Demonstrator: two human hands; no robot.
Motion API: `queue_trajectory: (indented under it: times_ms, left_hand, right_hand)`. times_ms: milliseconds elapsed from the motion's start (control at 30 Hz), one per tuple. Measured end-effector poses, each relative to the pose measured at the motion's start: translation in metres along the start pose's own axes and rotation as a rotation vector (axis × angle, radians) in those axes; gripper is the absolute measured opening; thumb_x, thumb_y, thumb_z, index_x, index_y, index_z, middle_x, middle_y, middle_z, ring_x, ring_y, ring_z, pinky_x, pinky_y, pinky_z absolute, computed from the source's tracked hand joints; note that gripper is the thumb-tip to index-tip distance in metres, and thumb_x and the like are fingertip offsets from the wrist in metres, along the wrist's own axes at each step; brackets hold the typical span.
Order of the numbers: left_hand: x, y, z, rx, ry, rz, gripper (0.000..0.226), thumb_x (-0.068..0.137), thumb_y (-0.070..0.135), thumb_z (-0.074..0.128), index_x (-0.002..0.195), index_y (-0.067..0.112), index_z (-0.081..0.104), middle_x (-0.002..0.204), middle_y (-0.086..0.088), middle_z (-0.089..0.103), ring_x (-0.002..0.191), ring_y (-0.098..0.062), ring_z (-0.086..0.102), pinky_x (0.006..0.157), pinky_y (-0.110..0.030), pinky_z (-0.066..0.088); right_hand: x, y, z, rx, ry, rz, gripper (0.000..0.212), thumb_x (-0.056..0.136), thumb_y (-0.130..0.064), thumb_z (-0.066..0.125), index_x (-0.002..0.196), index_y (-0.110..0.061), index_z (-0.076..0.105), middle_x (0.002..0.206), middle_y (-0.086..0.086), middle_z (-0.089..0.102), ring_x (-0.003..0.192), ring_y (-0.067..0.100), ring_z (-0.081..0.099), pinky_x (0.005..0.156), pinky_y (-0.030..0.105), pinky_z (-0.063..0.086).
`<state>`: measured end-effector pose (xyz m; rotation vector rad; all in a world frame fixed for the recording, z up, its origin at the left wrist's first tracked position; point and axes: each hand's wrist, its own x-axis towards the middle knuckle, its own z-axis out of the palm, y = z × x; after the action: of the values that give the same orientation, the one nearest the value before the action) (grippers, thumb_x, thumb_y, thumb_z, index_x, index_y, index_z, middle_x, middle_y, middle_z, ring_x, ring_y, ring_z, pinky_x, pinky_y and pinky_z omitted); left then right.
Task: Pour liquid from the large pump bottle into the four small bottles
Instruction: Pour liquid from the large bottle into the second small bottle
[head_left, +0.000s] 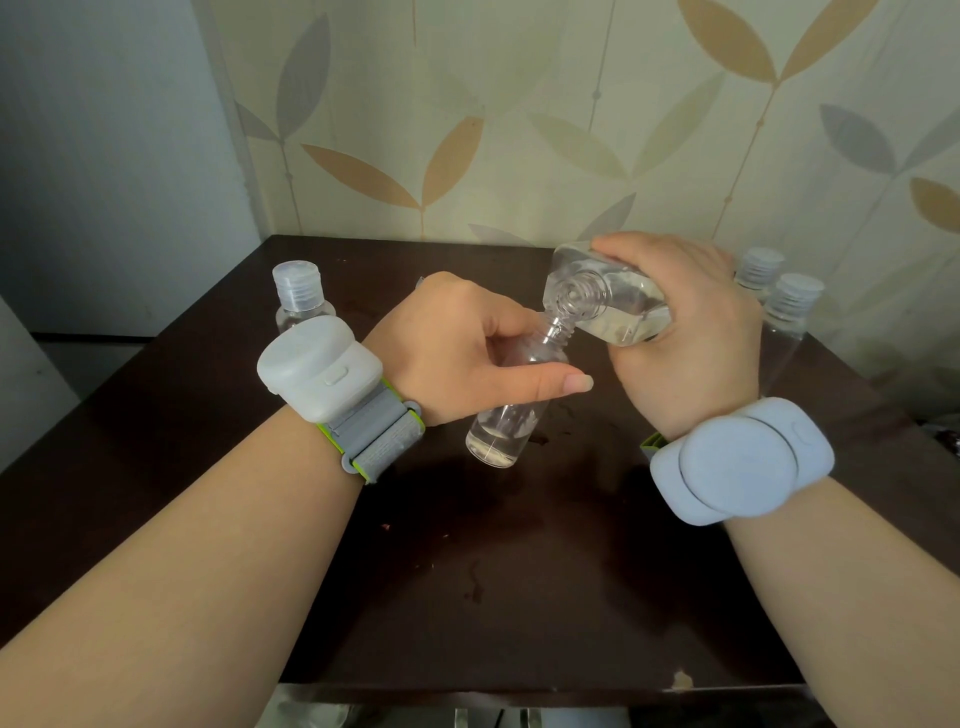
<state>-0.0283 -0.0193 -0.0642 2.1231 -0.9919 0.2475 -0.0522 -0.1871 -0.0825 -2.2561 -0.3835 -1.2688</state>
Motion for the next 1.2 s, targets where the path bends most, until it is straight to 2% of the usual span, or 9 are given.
queue_trajectory:
  times_ms: [133, 300, 500, 600, 700, 833, 933, 1067, 1200]
  left_hand:
    - [0.0004, -0.0001, 0.0001, 0.010, 0.005, 0.005, 0.051, 0.061, 0.057, 0.070, 0.095, 0.019, 0.073, 0.062, -0.011, 0.067, 0.057, -0.019, 0.057, 0.053, -0.024, 0.044]
    - [-0.0002, 0.0002, -0.0003, -0.007, -0.002, 0.019, 0.051, 0.060, 0.055, 0.059, 0.093, 0.018, 0.073, 0.060, -0.012, 0.065, 0.058, -0.019, 0.056, 0.047, -0.015, 0.039]
    - [-0.0003, -0.0006, -0.0004, 0.010, 0.000, 0.027, 0.048, 0.062, 0.056, 0.068, 0.092, 0.020, 0.073, 0.059, -0.011, 0.066, 0.049, -0.013, 0.055, 0.048, -0.013, 0.041]
    - [0.0004, -0.0027, 0.0000, 0.033, 0.023, 0.013, 0.043, 0.063, 0.052, 0.065, 0.091, 0.022, 0.073, 0.063, -0.009, 0.068, 0.053, -0.019, 0.059, 0.059, -0.029, 0.049]
    - [0.0003, -0.0032, 0.0004, 0.035, 0.031, 0.005, 0.041, 0.063, 0.053, 0.064, 0.087, 0.021, 0.074, 0.061, -0.010, 0.066, 0.053, -0.023, 0.058, 0.059, -0.033, 0.048]
    - [0.0001, -0.0035, 0.0009, 0.023, 0.028, 0.004, 0.042, 0.063, 0.053, 0.064, 0.084, 0.018, 0.074, 0.060, -0.011, 0.066, 0.050, -0.021, 0.055, 0.052, -0.027, 0.046]
    - [0.0008, -0.0035, 0.0005, 0.040, 0.020, 0.009, 0.045, 0.063, 0.054, 0.063, 0.084, 0.016, 0.074, 0.061, -0.012, 0.066, 0.051, -0.022, 0.055, 0.054, -0.030, 0.046]
    - [0.0002, -0.0030, 0.0006, 0.029, 0.026, 0.018, 0.044, 0.064, 0.052, 0.064, 0.085, 0.014, 0.075, 0.058, -0.011, 0.065, 0.053, -0.020, 0.055, 0.050, -0.022, 0.044]
    - [0.0006, -0.0033, 0.0011, 0.044, 0.033, 0.029, 0.041, 0.064, 0.051, 0.065, 0.084, 0.017, 0.074, 0.055, -0.009, 0.063, 0.054, -0.020, 0.056, 0.053, -0.024, 0.044]
  right_hand:
    - [0.0000, 0.0005, 0.0003, -0.010, 0.006, -0.003, 0.050, 0.056, 0.020, 0.062, 0.099, -0.006, 0.066, 0.093, 0.009, 0.065, 0.095, 0.035, 0.057, 0.085, 0.068, 0.038]
    - [-0.0002, 0.0008, 0.0007, -0.014, 0.009, 0.001, 0.050, 0.056, 0.020, 0.062, 0.098, -0.006, 0.066, 0.092, 0.009, 0.065, 0.095, 0.034, 0.057, 0.085, 0.068, 0.038]
    - [-0.0007, 0.0003, -0.0001, -0.008, 0.002, 0.008, 0.049, 0.058, 0.019, 0.062, 0.100, -0.006, 0.066, 0.094, 0.008, 0.065, 0.095, 0.033, 0.056, 0.085, 0.067, 0.038]
    - [-0.0007, -0.0001, -0.0002, -0.006, -0.007, 0.019, 0.050, 0.058, 0.019, 0.061, 0.101, -0.007, 0.066, 0.095, 0.008, 0.065, 0.096, 0.032, 0.055, 0.086, 0.067, 0.038]
    - [-0.0004, -0.0006, -0.0005, -0.002, -0.008, 0.025, 0.051, 0.058, 0.019, 0.061, 0.101, -0.007, 0.066, 0.095, 0.008, 0.065, 0.097, 0.032, 0.056, 0.087, 0.066, 0.038]
    - [-0.0004, -0.0008, -0.0008, -0.002, -0.003, 0.016, 0.050, 0.058, 0.019, 0.061, 0.101, -0.007, 0.066, 0.095, 0.008, 0.064, 0.096, 0.033, 0.056, 0.086, 0.067, 0.038]
    - [0.0000, -0.0008, -0.0008, 0.003, -0.010, 0.020, 0.050, 0.058, 0.019, 0.061, 0.101, -0.007, 0.066, 0.095, 0.009, 0.065, 0.097, 0.034, 0.056, 0.087, 0.067, 0.037]
    - [0.0003, -0.0008, -0.0010, 0.004, -0.004, 0.020, 0.051, 0.057, 0.020, 0.061, 0.101, -0.007, 0.066, 0.096, 0.008, 0.065, 0.098, 0.033, 0.056, 0.087, 0.067, 0.037]
    - [0.0003, -0.0008, -0.0007, 0.004, 0.000, 0.016, 0.051, 0.057, 0.020, 0.060, 0.100, -0.007, 0.066, 0.096, 0.008, 0.065, 0.097, 0.033, 0.056, 0.087, 0.067, 0.037]
